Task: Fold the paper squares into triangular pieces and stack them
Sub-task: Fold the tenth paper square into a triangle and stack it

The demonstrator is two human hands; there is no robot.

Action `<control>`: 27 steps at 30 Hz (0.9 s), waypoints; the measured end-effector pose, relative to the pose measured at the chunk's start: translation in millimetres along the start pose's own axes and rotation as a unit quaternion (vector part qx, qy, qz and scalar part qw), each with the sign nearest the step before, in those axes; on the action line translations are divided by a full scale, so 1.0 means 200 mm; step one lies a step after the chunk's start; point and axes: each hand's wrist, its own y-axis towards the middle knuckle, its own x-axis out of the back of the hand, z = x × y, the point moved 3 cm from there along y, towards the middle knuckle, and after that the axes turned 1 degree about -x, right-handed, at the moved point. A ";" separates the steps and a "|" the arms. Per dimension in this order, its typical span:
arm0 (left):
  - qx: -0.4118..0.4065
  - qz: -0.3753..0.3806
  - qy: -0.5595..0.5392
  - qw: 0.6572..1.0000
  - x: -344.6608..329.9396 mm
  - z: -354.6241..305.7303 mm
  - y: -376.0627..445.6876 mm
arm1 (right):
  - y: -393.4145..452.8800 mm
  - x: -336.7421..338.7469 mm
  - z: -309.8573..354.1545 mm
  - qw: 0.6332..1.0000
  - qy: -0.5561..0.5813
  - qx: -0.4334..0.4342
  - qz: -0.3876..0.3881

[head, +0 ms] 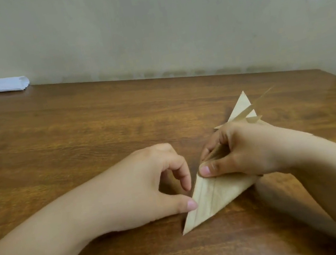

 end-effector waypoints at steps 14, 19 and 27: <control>-0.038 0.108 0.053 0.992 -0.06 0.01 0.01 | 0.04 -0.02 0.04 0.988 -0.152 -0.003 0.023; -0.042 0.101 0.060 0.992 -0.07 0.02 0.01 | 0.04 -0.03 0.03 0.992 -0.126 0.010 0.013; -0.031 0.082 0.082 0.993 -0.08 0.03 0.01 | 0.03 -0.04 0.02 0.992 -0.126 0.018 -0.020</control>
